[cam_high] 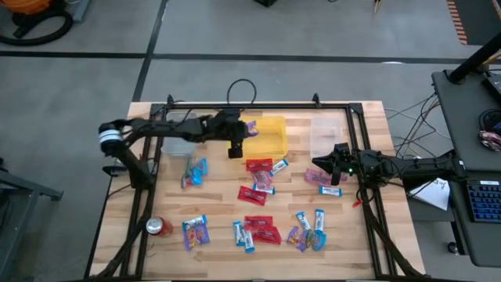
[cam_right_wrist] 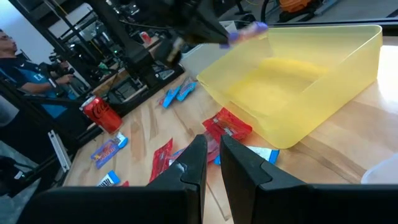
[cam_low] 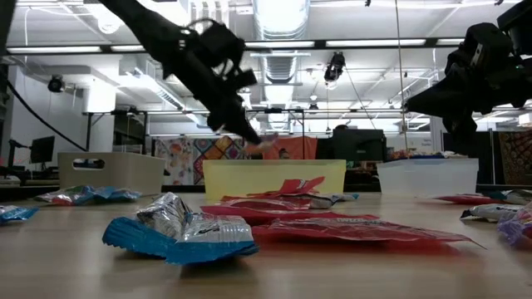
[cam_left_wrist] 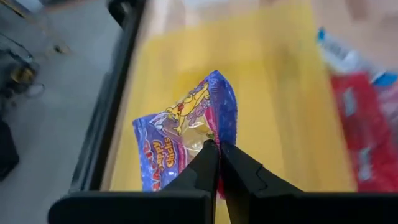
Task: Sort candy
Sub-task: Put the violet gummy into the yellow bin
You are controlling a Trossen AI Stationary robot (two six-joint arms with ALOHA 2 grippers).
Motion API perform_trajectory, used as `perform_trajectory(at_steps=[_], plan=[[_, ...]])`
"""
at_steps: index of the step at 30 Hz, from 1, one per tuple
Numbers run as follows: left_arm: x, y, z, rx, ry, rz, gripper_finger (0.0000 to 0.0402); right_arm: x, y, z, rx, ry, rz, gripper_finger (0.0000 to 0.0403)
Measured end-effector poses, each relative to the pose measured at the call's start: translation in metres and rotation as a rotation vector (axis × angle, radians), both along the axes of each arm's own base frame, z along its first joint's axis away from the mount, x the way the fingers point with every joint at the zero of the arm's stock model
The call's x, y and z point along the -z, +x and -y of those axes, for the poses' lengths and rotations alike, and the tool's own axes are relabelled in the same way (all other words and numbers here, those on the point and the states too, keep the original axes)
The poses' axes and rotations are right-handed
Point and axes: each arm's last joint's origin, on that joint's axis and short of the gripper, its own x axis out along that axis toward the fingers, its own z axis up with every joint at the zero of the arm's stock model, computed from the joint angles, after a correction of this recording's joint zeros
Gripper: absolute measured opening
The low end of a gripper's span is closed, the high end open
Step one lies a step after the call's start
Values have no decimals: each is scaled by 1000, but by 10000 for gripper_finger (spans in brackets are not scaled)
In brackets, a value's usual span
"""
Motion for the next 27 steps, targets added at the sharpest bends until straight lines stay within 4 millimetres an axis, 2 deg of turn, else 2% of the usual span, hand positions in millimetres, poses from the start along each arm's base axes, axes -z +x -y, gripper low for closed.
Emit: perform_trajectory(at_steps=[3,11,23,27], plan=[[12,6,-10,10,3,-81,0,0,0,0,0,0,0,38],[36,15,-20,45,-10,-220,0,0,0,0,0,0,-2,38],[40,15,-30,28,-17,-229,0,1,0,0,0,0,-8,38],[40,14,-30,26,-17,-230,14,1,0,0,0,0,-8,38]])
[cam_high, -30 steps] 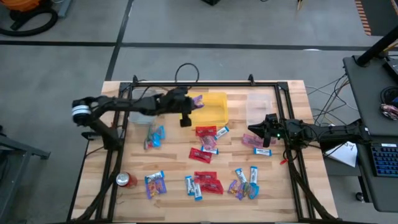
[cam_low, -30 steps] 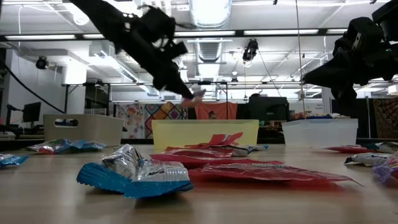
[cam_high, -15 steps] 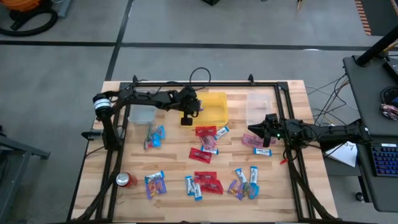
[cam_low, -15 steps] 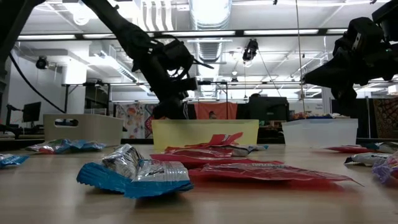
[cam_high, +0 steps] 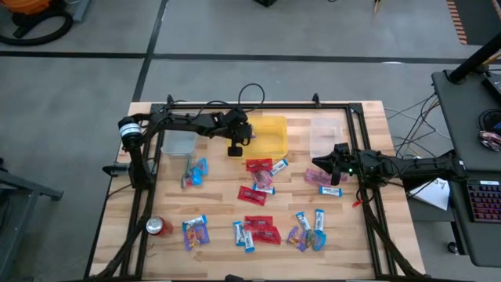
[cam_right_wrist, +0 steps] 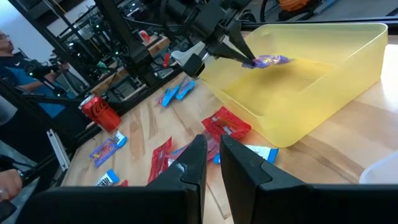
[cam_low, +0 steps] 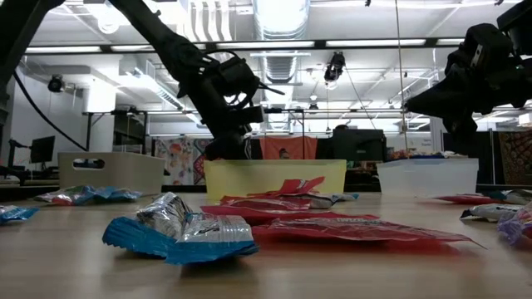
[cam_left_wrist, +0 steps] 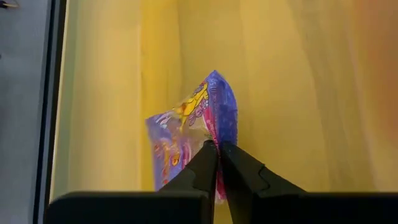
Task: Sort candy
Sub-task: Put the violet gummy into the yellow bin, then put the white chocolate into the transparent bin
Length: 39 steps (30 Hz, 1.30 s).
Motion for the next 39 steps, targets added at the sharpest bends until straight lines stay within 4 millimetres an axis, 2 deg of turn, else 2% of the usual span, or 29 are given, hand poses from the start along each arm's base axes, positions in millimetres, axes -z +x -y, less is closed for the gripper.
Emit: perform_trajectory(at_steps=[12,15,21,25,30,35,39], plan=[[-5,-2,1,-6,17,0,110,0,0,0,0,0,2,38],[-19,-6,2,-22,21,34,120,-1,0,0,0,0,10,38],[-63,-15,16,-104,-51,206,121,-7,1,0,3,18,77,38],[-90,-22,35,-93,-167,329,115,-10,1,0,-3,23,112,38],[-105,-36,72,-42,-223,397,108,-11,1,-1,-27,57,123,38],[-109,-53,113,41,-279,503,105,-10,2,-2,-52,100,121,38],[-106,-71,137,99,-320,604,105,-10,2,-3,-74,121,123,38]])
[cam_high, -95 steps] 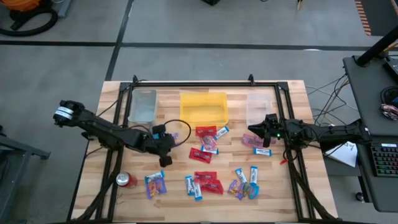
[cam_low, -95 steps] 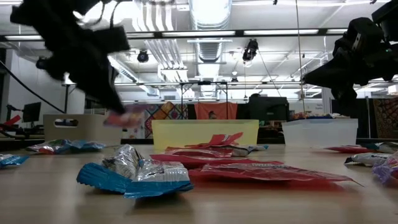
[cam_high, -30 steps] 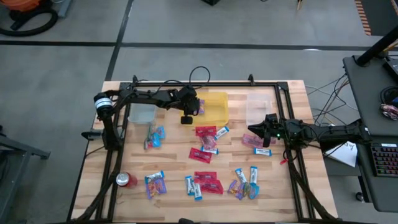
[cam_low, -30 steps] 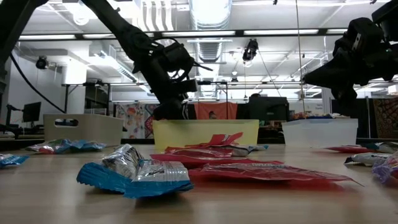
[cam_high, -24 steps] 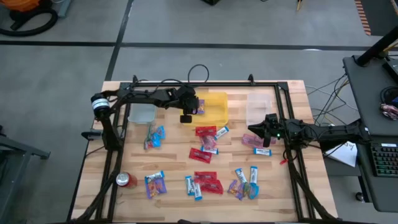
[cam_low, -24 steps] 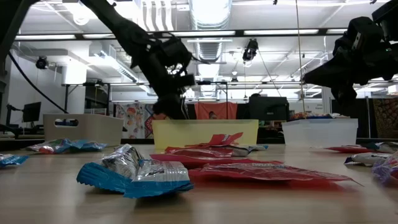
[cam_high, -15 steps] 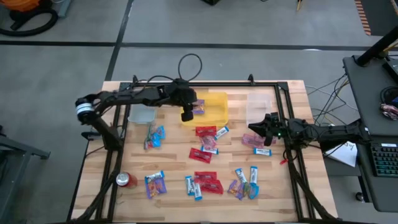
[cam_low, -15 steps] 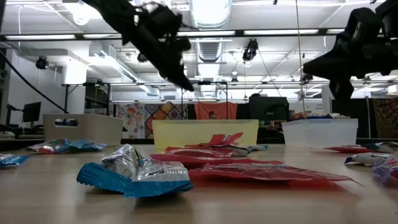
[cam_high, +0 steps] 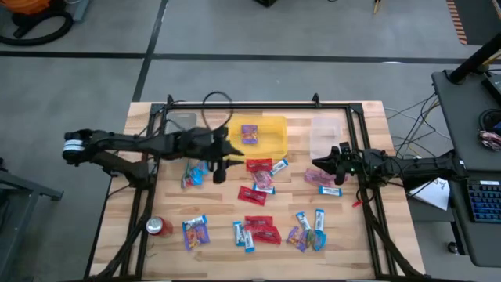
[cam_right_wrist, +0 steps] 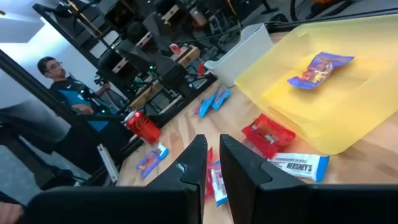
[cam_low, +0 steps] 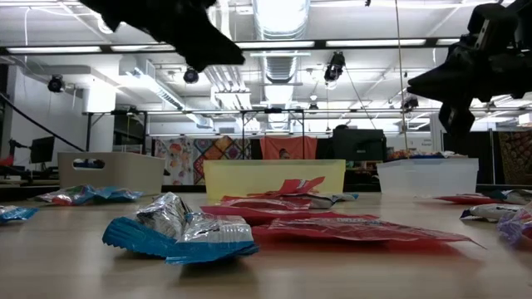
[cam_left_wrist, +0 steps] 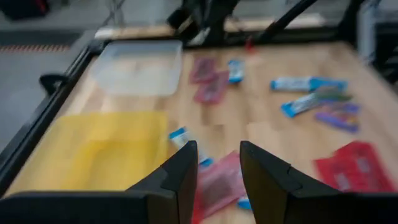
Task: Sort candy
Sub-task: Put the white chocolate into the transparent bin
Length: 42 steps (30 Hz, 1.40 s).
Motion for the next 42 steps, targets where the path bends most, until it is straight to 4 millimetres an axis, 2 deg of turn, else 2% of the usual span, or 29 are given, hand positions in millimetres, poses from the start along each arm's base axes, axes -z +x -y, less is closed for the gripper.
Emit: perform_trajectory(at_steps=[5,13,22,32,38,42], plan=[[13,-24,15,20,-73,80,105,0,2,-1,-20,14,-6,38],[19,-45,20,29,-119,217,105,-16,11,0,-22,-14,-47,38],[19,-46,20,28,-121,221,105,-32,31,0,-19,20,-270,38],[21,-44,20,26,-126,212,105,-44,53,-2,-2,89,-697,38],[21,-44,20,26,-126,209,105,-43,76,-13,-82,91,-853,38],[22,-44,20,25,-126,206,105,-41,91,-31,-198,90,-915,38]])
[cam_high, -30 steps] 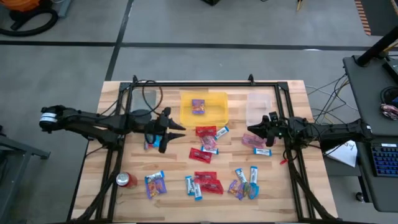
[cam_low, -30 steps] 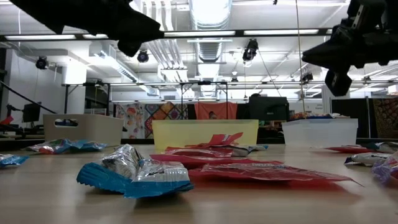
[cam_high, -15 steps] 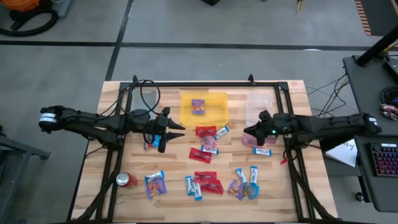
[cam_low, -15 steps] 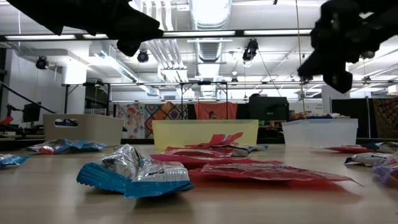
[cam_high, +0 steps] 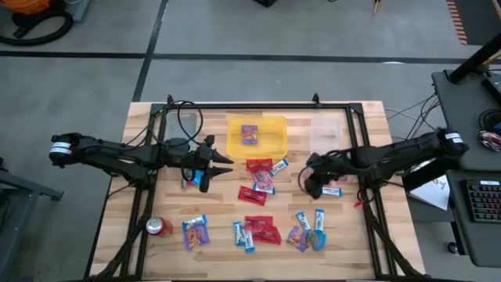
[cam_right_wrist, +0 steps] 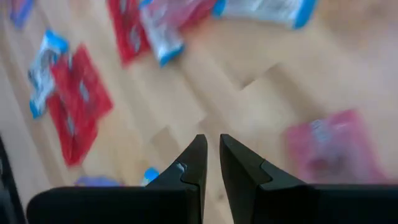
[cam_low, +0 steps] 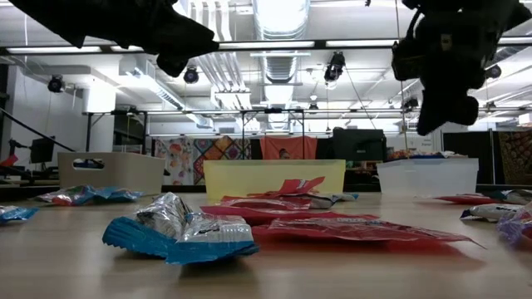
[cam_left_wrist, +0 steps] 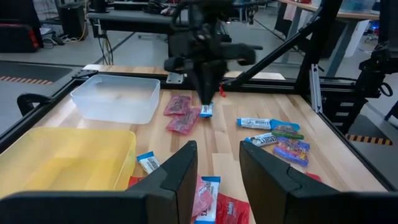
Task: Sort candy
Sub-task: Put the white chocolate into the transparent bin
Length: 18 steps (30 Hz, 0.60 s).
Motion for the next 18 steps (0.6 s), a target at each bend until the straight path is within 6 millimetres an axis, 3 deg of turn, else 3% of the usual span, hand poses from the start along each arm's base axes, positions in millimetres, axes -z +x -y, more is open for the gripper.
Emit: perform_trajectory(at_steps=[7,18], plan=[[0,0,0,0,0,-2,105,6,14,-32,-77,43,-133,38],[0,0,0,0,0,-2,105,23,-4,-47,-82,20,-501,38]])
